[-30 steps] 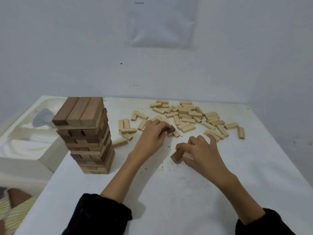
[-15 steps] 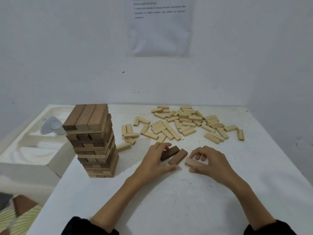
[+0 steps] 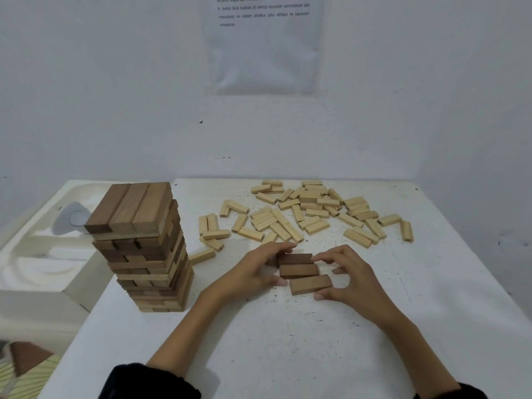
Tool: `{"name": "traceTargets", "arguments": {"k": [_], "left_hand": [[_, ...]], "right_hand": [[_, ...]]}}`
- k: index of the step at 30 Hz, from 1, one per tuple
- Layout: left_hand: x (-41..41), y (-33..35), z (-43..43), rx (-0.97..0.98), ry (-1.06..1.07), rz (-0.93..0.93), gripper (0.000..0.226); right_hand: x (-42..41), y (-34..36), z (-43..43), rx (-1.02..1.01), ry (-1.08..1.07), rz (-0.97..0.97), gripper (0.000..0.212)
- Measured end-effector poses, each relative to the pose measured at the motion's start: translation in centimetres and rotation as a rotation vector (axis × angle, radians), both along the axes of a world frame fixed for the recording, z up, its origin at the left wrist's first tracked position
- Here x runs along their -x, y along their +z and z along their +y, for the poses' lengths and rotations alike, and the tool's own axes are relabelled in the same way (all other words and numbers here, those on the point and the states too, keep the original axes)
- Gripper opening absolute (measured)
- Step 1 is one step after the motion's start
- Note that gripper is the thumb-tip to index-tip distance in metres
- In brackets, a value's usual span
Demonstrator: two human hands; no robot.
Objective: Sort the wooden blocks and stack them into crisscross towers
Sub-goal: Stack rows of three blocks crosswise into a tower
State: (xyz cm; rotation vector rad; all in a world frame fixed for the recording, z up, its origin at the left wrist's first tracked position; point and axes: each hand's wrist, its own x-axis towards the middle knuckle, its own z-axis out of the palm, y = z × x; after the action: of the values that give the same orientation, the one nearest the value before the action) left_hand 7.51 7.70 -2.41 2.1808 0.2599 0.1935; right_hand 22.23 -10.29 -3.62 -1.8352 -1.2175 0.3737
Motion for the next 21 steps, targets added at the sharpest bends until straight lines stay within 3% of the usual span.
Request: {"name": "traceTargets", "arguments": {"k": [3,6,9,12,16,19,21], "left_hand": [[0.5,-0.2,0.1,0.006,-0.007,0.021,0.076],[0.5,-0.1,-0.6,0.025,0.009,0.029,0.091],[0.2,-0.3,-1.4,-0.006,0.035,-0.014,0.088],[0.4,0.1,-1.2,0.057,0.037,0.012,0.084],[1.1,0.5,-1.2,-0.285,0.003,0.205,0.109],[2.0,-0.2,-2.6,-0.470,0.029,0.358,0.132],[2.4,-0.7,-3.8,-0.520,0.030,0.392,0.136]], "right_hand": [[-0.4,-0.2,0.0,0.088,0.012,-0.031,0.077],[-0.3,-0.4,0.8,0.111,0.036,-0.053,0.078],[-0.1,-0.4,1.6,0.129,0.023,-0.081,0.073],[0.3,-0.2,1.8,0.161,0.001,-0.108,0.084],[0.6,-0.1,0.6,0.408,-0.003,-0.230,0.133],[1.2,-0.2,-0.3,0.573,0.018,-0.346,0.143],[1.7,-0.2,-0.4,0.614,0.035,-0.370,0.144]]}}
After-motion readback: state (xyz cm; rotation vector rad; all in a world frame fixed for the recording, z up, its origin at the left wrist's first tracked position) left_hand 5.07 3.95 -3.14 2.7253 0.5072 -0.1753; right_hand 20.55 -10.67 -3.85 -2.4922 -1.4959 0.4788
